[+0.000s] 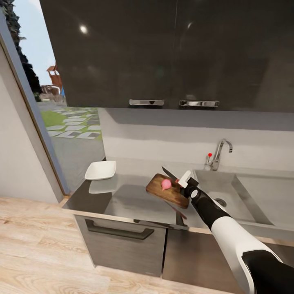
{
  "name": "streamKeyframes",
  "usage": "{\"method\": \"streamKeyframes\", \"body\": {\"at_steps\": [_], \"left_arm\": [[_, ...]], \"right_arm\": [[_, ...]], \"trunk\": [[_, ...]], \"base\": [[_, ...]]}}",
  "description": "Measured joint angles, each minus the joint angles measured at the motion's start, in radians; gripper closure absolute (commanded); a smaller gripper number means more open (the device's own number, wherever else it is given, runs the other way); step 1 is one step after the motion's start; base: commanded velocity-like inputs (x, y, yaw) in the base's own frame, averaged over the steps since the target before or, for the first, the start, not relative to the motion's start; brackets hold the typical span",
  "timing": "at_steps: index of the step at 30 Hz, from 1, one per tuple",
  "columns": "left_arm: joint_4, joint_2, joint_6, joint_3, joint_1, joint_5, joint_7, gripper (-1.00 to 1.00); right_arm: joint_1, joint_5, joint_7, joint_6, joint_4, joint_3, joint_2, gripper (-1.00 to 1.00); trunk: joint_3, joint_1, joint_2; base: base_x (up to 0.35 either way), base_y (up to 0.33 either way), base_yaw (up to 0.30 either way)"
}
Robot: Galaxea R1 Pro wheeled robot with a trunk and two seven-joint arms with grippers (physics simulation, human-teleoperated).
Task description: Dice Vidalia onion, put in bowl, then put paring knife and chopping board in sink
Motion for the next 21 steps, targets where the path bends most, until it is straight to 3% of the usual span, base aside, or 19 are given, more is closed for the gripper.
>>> {"method": "streamKeyframes", "body": {"at_steps": [21], "left_arm": [[0.000, -0.001, 0.000, -0.001, 0.000, 0.000, 0.000, -1.00]], "right_arm": [[0.000, 0.009, -0.006, -0.001, 0.070, 0.002, 0.016, 1.00]], "trunk": [[0.000, 0.000, 0.000]], "base": [[0.005, 0.000, 0.000]]}}
